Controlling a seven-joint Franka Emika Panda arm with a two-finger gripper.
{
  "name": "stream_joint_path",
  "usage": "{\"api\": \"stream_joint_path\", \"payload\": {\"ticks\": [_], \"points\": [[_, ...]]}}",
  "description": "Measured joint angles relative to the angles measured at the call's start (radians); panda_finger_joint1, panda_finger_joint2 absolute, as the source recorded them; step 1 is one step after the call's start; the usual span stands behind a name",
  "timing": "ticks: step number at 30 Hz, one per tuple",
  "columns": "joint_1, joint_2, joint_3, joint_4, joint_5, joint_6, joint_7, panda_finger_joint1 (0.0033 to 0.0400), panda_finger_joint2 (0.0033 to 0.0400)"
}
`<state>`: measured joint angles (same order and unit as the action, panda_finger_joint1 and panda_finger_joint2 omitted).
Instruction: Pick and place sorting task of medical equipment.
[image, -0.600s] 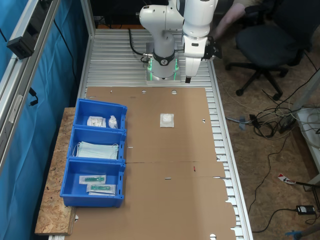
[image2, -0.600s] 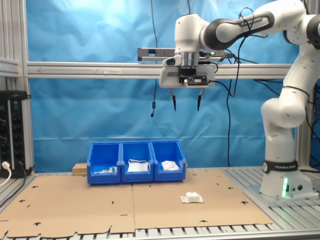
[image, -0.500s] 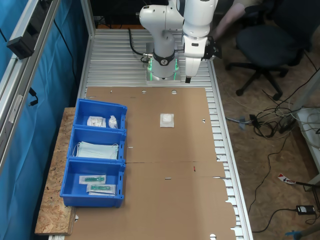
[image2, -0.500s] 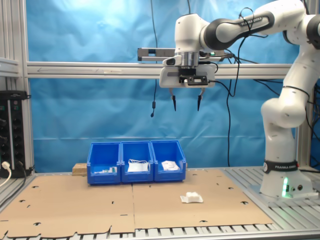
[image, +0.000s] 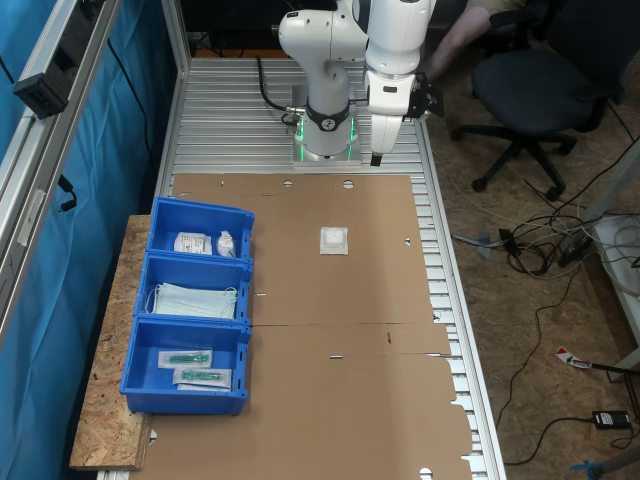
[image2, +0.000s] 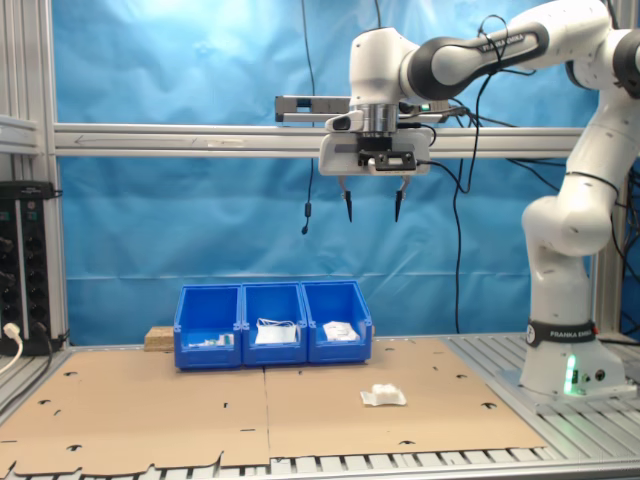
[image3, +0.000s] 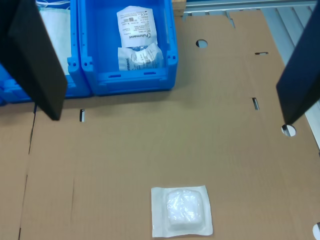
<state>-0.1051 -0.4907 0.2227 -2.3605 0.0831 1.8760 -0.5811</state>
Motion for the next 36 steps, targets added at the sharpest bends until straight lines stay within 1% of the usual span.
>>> {"api": "stream_joint_path", "payload": {"ticks": [19, 24, 28, 31, 34, 35, 36], "points": [[0.000, -0.002, 0.000, 0.000, 0.000, 0.000, 0.000, 0.0400, 0.0400], [0.000, -0.014, 0.000, -0.008, 0.000, 0.000, 0.000, 0.0400, 0.0400], [0.000, -0.033, 0.000, -0.029, 0.000, 0.003, 0.000, 0.0400, 0.0400], [0.000, -0.050, 0.000, -0.055, 0.000, 0.014, 0.000, 0.0400, 0.0400], [0.000, -0.064, 0.000, -0.091, 0.000, 0.040, 0.000, 0.0400, 0.0400], [-0.002, -0.072, -0.001, -0.118, 0.000, 0.063, -0.001, 0.0400, 0.0400], [-0.004, -0.075, -0.001, -0.133, 0.000, 0.076, -0.002, 0.0400, 0.0400]]}}
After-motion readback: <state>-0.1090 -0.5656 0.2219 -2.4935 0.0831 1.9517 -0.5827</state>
